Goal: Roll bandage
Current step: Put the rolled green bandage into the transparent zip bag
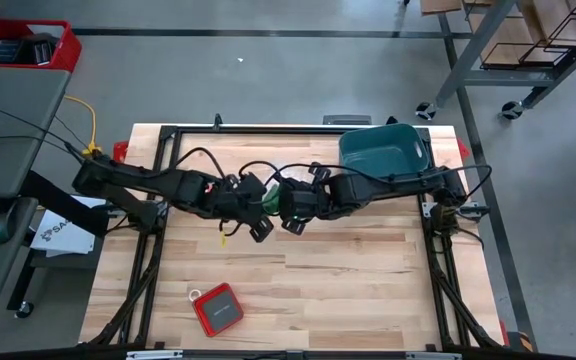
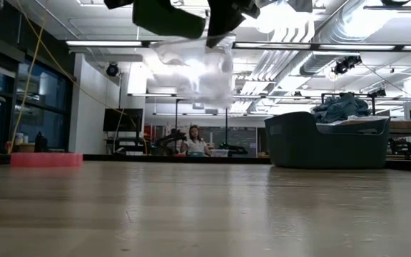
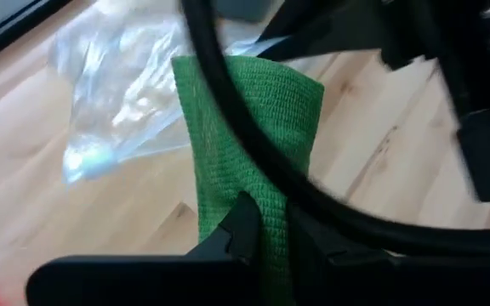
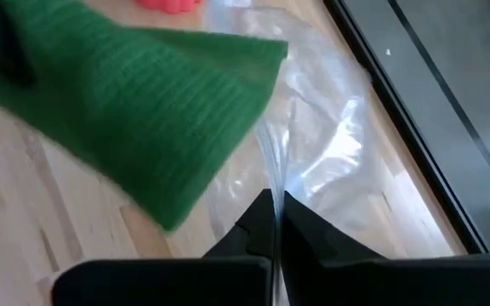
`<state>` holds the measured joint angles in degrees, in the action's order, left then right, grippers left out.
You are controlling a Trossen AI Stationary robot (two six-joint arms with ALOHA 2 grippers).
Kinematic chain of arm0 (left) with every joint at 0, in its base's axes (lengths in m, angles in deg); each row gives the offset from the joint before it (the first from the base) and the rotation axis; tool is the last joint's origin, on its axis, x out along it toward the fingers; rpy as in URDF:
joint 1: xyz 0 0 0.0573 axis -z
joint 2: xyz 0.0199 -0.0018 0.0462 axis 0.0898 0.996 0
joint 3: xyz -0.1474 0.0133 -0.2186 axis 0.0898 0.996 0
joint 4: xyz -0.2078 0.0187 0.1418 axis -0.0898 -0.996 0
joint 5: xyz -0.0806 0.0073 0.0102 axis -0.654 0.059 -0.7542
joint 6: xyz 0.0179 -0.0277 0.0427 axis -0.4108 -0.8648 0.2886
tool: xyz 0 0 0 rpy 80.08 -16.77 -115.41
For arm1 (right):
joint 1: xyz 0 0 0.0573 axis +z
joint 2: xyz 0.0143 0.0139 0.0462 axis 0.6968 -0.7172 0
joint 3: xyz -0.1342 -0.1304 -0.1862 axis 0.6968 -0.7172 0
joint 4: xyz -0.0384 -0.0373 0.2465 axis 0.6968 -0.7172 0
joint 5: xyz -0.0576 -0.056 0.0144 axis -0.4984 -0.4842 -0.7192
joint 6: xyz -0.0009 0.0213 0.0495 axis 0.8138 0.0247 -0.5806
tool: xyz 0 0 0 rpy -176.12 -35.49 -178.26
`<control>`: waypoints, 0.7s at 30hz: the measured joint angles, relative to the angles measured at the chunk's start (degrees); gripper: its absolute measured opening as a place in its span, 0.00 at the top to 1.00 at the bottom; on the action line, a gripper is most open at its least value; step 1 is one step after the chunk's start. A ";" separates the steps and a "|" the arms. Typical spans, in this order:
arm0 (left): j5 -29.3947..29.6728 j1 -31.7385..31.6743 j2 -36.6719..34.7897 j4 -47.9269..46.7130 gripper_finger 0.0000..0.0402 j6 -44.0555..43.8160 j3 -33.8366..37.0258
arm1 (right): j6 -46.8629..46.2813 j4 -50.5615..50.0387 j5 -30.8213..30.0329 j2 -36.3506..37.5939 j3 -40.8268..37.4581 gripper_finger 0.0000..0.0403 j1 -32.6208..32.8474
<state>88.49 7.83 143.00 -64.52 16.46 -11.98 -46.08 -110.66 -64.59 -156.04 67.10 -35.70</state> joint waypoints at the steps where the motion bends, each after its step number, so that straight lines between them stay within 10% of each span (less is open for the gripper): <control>1: 0.01 0.29 -0.03 0.51 0.93 -0.53 0.00 | -0.02 0.03 0.04 0.00 0.00 1.00 0.00; 21: 1.78 -1.94 -0.03 0.31 0.94 -6.58 1.84 | 3.34 3.18 -3.09 0.00 -0.01 1.00 4.28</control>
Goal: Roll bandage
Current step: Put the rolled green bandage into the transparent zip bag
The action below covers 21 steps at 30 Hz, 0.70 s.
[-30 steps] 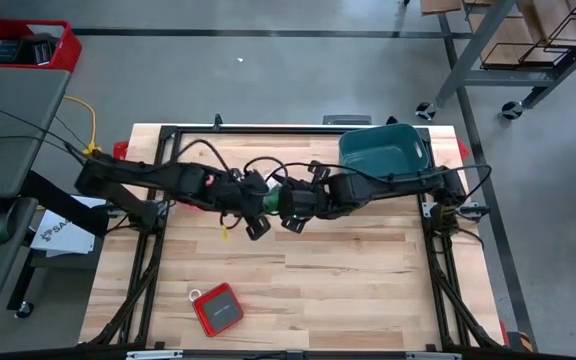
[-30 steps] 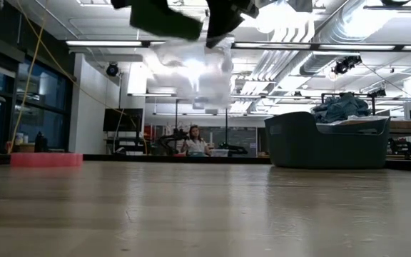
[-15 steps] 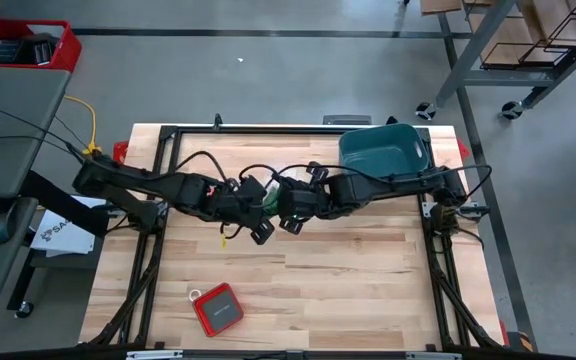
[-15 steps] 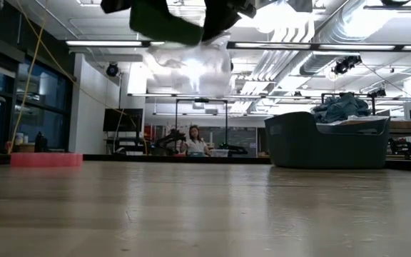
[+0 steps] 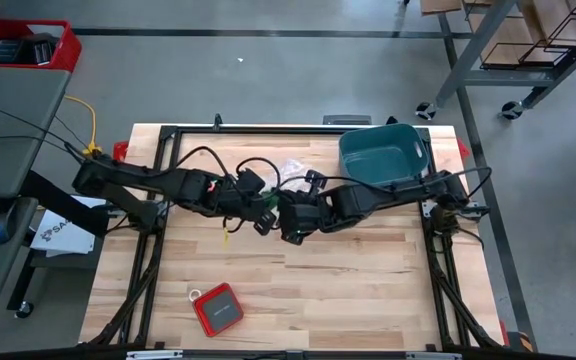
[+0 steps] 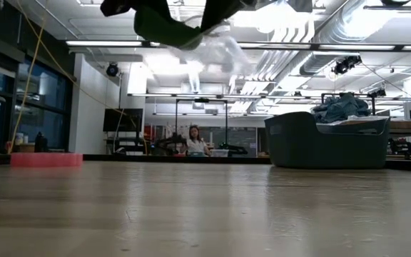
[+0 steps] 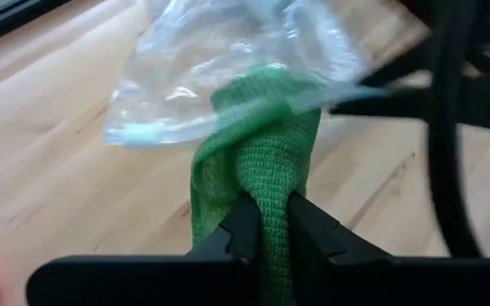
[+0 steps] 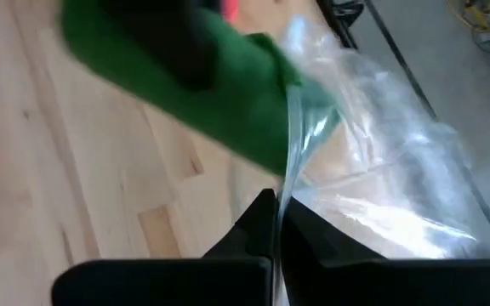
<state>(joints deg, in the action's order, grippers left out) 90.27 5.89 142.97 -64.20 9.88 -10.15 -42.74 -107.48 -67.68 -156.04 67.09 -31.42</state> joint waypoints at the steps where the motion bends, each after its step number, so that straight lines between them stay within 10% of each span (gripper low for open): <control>1: 0.27 -0.32 0.00 0.24 0.94 -0.09 0.06 | 0.02 -0.05 -0.01 0.00 -0.01 1.00 0.13; 21: -7.34 0.13 -0.94 4.02 0.90 -2.10 0.44 | -0.39 10.45 14.81 0.02 0.17 1.00 0.73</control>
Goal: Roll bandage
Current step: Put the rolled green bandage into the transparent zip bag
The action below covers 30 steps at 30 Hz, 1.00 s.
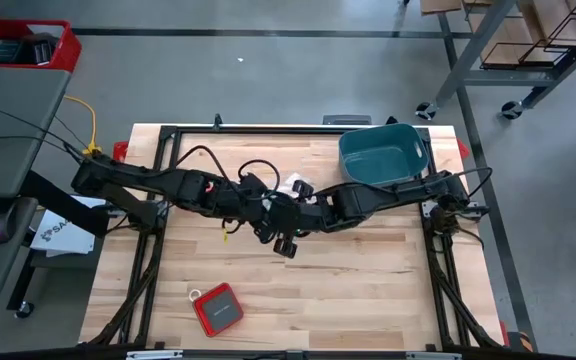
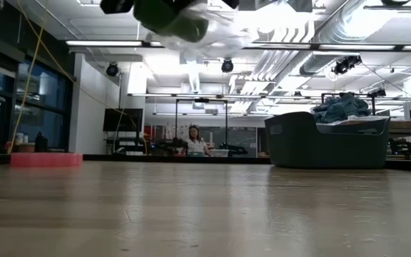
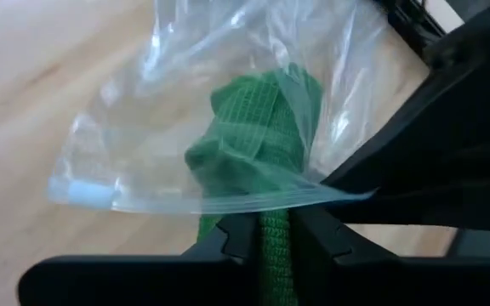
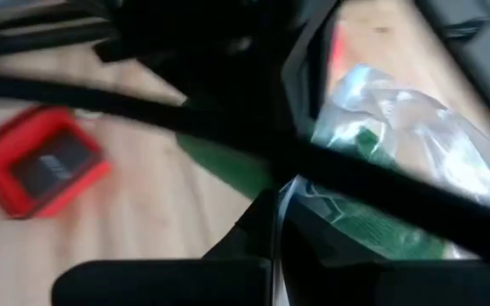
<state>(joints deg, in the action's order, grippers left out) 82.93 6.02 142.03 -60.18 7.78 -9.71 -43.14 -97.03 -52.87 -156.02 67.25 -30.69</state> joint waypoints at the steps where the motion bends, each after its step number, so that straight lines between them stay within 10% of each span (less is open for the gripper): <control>1: -0.83 0.06 -0.45 0.05 0.90 0.14 0.00 | 0.01 0.57 1.63 0.00 0.00 1.00 -0.03; 11: -5.28 0.60 -7.02 1.49 0.86 1.31 -0.13 | -0.02 8.22 19.27 0.38 -0.15 1.00 0.01; 30: -10.64 0.20 -10.11 1.81 0.48 6.17 -0.13 | -0.39 13.81 26.31 0.57 -0.15 1.00 -0.91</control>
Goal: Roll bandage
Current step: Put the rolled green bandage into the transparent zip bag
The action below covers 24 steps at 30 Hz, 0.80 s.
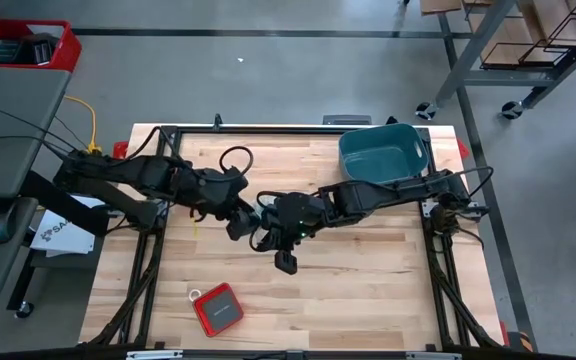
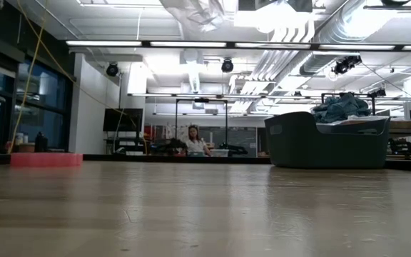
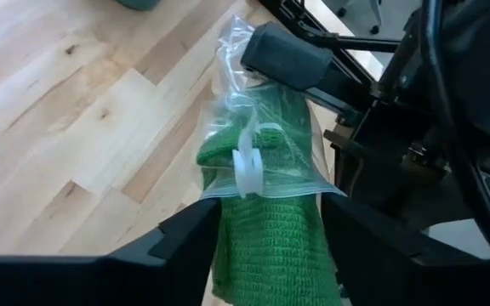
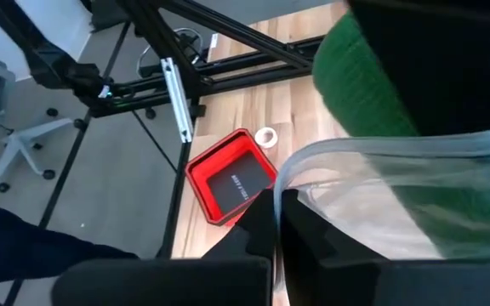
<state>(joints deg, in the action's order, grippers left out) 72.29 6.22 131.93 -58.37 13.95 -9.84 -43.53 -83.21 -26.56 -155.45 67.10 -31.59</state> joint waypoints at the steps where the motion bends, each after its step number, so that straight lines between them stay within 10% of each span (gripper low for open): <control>1: -0.56 -0.38 -0.30 0.00 0.46 -0.19 -0.05 | 0.00 0.03 0.39 0.00 0.00 1.00 0.00; 14: -0.02 -3.65 -4.47 -1.60 0.42 4.76 -2.69 | -2.15 0.95 8.31 0.35 -0.02 1.00 -0.96; 24: 6.07 -1.55 -11.64 -4.41 0.42 17.03 -2.69 | -8.95 22.48 27.40 4.50 -0.02 1.00 -4.20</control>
<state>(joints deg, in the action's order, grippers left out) 78.36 4.66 120.29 -62.78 30.98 -12.53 -52.47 -60.73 0.84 -150.95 67.08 -35.79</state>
